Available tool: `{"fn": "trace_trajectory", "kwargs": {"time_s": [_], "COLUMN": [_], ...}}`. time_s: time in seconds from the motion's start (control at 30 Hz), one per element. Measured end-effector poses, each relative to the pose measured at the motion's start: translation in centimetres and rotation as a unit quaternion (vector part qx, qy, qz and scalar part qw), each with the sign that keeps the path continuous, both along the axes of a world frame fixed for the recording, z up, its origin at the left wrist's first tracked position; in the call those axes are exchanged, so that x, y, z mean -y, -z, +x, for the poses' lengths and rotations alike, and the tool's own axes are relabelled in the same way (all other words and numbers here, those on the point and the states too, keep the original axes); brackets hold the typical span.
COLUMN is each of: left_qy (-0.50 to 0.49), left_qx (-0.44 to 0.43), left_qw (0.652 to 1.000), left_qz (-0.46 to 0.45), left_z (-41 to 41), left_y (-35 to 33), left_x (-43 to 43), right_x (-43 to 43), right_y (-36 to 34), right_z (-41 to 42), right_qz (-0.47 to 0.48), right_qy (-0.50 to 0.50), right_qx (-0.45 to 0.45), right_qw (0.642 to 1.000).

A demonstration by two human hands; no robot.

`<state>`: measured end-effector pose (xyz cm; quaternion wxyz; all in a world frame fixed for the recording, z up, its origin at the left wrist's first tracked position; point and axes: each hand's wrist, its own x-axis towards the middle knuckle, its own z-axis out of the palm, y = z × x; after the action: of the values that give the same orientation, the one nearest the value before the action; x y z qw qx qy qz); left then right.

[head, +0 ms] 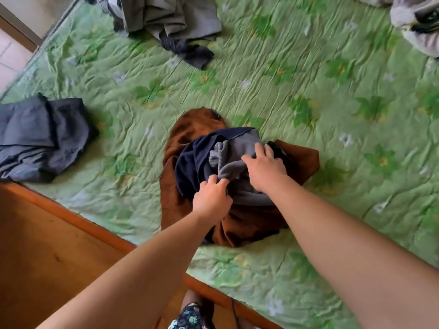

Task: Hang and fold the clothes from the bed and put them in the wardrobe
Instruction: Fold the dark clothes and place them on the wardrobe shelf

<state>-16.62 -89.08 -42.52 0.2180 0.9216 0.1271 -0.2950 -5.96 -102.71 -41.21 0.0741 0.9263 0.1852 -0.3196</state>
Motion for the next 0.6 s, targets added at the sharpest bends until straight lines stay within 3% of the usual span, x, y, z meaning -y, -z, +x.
{"fn": "trace_trajectory", "kwargs": {"time_s": [0.17,0.33,0.4,0.5,0.6], "left_qy": [-0.024,-0.013,-0.004,0.007,-0.001], "left_qx": [0.065,0.156,0.185,0.226,0.252], "left_qw": [0.997,0.980,0.968,0.950,0.938], "left_qz": [-0.023,-0.122,-0.168,-0.217,-0.240], "left_z": [0.6,1.7,2.3,3.2,4.3], "left_y": [-1.1,-5.8,-8.8,-14.0,-19.6], "left_x": [-0.3,-0.2,-0.1,-0.1,-0.6], "right_x": [1.0,1.5,1.4,1.8,3.4], "right_y": [-0.6,-3.9,-5.9,-9.9,-15.4], "right_z": [-0.2,-0.8,-1.2,-1.5,-1.4], "right_qz": [0.034,0.075,0.104,0.188,0.289], "right_qy": [-0.033,0.003,0.017,0.082,0.199], "right_qx": [0.058,-0.038,-0.032,-0.016,-0.007], "right_qw": [0.997,0.996,0.994,0.979,0.936]}}
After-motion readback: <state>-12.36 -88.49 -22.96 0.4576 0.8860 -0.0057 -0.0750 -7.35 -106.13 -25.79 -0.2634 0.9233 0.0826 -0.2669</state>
